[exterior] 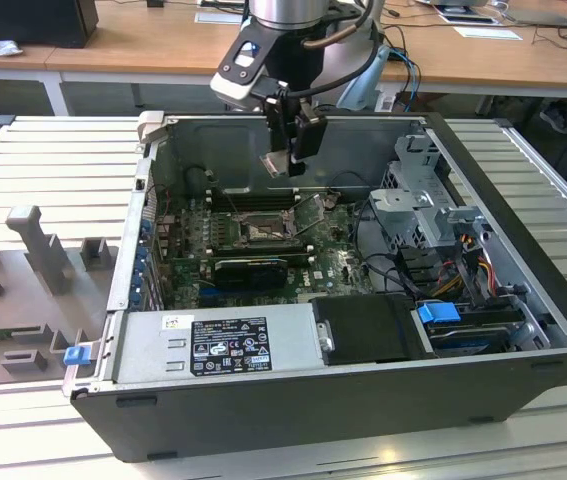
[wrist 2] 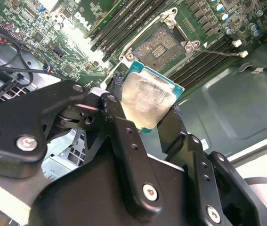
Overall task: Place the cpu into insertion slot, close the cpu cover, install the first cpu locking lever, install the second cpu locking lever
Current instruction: 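Place the cpu into insertion slot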
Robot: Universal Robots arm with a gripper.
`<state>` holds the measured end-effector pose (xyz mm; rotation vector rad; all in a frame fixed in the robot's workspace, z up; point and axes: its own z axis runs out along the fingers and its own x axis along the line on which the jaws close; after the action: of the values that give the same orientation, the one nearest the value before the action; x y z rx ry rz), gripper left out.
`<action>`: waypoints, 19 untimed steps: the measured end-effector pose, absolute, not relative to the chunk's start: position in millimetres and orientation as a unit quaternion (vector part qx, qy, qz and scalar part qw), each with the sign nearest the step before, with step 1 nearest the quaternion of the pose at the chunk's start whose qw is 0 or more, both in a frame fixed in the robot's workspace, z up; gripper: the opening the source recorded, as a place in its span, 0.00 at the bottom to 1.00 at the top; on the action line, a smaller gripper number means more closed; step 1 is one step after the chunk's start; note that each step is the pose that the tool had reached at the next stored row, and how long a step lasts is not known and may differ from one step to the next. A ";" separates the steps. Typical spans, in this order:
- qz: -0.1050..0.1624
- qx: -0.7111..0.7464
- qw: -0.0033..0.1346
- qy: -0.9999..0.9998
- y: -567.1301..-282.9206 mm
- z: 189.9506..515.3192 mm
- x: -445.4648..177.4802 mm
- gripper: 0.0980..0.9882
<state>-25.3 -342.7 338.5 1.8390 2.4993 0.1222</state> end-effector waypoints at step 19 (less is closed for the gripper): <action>0.039 0.622 0.020 0.782 -342.7 328.6 -25.3 0.50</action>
<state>-25.3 -342.7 328.6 1.9302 2.4260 0.1197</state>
